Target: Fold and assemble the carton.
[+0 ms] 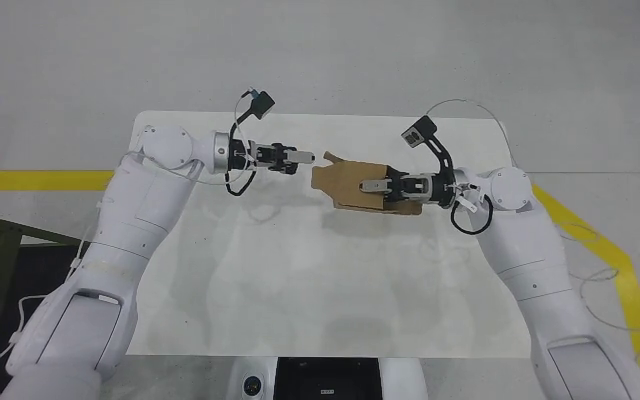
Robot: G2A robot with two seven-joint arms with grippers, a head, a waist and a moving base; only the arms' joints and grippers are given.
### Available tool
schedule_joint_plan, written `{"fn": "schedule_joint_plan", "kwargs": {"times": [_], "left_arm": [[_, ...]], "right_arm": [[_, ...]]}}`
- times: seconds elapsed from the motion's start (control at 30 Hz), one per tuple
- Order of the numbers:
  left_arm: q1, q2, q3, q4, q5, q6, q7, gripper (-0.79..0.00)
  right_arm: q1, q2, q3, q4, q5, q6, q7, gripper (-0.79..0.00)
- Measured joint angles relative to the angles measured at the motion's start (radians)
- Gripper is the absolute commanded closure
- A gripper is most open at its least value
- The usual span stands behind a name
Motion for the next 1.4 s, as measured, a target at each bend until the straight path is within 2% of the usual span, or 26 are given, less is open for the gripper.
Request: {"fn": "schedule_joint_plan", "kwargs": {"times": [0.4, 0.77, 1.4], "left_arm": [[-0.027, -0.022, 0.057, 0.048, -0.016, 0.029, -0.009, -0.785], [-0.062, -0.040, 0.105, 0.061, -0.031, 0.016, -0.089, -0.785], [-0.121, -0.073, 0.151, 0.144, -0.067, -0.023, -0.108, -0.785]], "right_arm": [[0.014, -0.005, -0.043, -0.016, 0.006, 0.014, 0.037, 0.000], [0.040, -0.012, -0.041, 0.018, 0.066, 0.005, -0.003, 0.000], [0.065, -0.020, -0.055, 0.057, 0.083, -0.015, -0.010, 0.000]]}}
